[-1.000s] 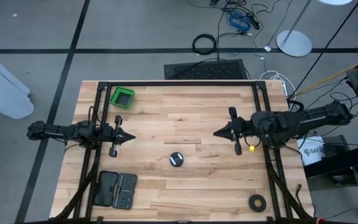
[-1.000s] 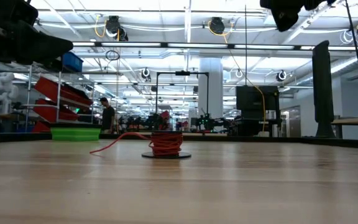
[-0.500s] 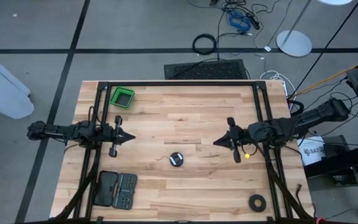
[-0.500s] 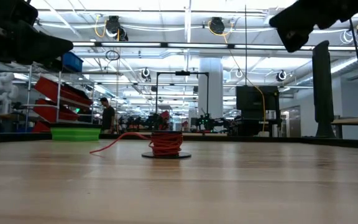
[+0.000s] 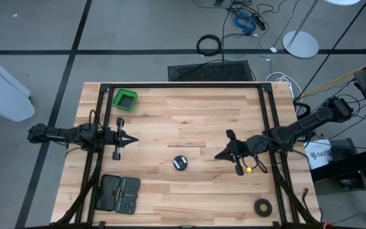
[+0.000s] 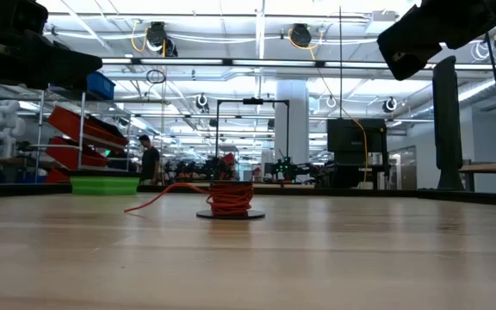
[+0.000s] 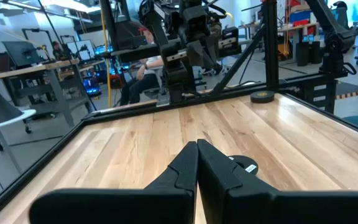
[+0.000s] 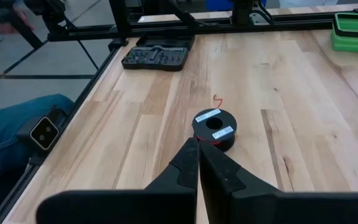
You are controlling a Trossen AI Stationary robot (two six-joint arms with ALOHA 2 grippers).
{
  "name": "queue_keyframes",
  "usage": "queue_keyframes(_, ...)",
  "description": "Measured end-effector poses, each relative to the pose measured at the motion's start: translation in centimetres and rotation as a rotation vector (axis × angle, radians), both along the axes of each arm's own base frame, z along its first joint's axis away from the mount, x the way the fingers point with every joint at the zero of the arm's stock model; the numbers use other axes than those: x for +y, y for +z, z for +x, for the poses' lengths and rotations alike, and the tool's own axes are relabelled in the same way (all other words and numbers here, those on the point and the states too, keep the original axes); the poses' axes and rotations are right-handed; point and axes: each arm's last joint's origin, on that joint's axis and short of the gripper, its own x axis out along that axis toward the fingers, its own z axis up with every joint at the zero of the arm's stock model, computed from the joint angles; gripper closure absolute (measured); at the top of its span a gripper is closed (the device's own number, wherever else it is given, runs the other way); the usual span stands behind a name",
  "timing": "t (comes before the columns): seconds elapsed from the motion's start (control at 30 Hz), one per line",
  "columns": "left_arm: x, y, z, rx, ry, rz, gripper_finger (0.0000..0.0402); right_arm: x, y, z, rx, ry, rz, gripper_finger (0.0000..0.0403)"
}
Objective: Coil cords
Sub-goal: Uncoil the red wire from the spool
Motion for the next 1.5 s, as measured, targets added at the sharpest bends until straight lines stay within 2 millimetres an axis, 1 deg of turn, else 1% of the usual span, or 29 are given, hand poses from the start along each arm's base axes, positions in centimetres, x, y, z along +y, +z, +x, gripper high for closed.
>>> queue_keyframes(0.27, 0.0, 0.1, 0.0, -0.005, 0.009, -0.001, 0.0388, 0.4, 0.0, 1.0, -0.068, 0.015, -0.001, 0.0403)
queue_keyframes(0.37, 0.0, 0.1, 0.0, -0.004, 0.003, -0.023, 0.0388, 0.5, -0.2, 1.2, -0.061, 0.015, -0.004, 0.0403)
queue_keyframes(0.57, 0.1, 0.5, 0.0, -0.027, 0.006, -0.351, 0.0388, 0.8, -1.6, 1.9, -0.002, 0.023, -0.044, 0.0403)
queue_keyframes(0.67, 0.1, 0.3, 0.0, 0.001, 0.001, -0.571, 0.0388, 1.0, -2.4, 2.4, 0.023, 0.024, -0.053, 0.0403)
queue_keyframes(0.7, 0.1, 0.3, 0.0, 0.009, 0.002, -0.621, 0.0388, 1.1, -2.7, 2.7, 0.023, 0.024, -0.053, 0.0403)
queue_keyframes(0.8, 0.1, 0.4, 0.1, 0.003, 0.005, -0.677, 0.0388, 1.3, -3.4, 3.4, 0.02, 0.025, -0.051, 0.0403)
queue_keyframes(0.97, 0.1, 1.0, 0.2, -0.031, -0.012, -0.688, 0.0388, 1.7, -4.5, 4.2, 0.02, 0.025, -0.05, 0.0403)
queue_keyframes(1.03, 0.0, 1.6, 0.1, -0.026, -0.017, -0.686, 0.0388, 1.8, -4.9, 4.4, 0.031, 0.025, -0.054, 0.0403)
queue_keyframes(1.13, 0.0, 3.4, 0.1, -0.051, -0.032, -0.683, 0.0388, 1.8, -5.2, 4.5, 0.043, 0.025, -0.058, 0.0403)
queue_keyframes(1.27, -0.3, 5.7, 0.7, -0.018, -0.043, -0.671, 0.0388, 1.9, -5.2, 4.5, 0.043, 0.043, -0.05, 0.0403)
queue_keyframes(1.37, -0.8, 6.8, 2.1, 0.044, -0.001, -0.647, 0.0388, 1.9, -5.1, 4.5, 0.044, 0.064, -0.041, 0.0403)
queue_keyframes(1.5, -1.9, 8.3, 5.1, 0.148, 0.053, -0.565, 0.0389, 2.1, -5.2, 4.4, 0.045, 0.089, -0.06, 0.0403)
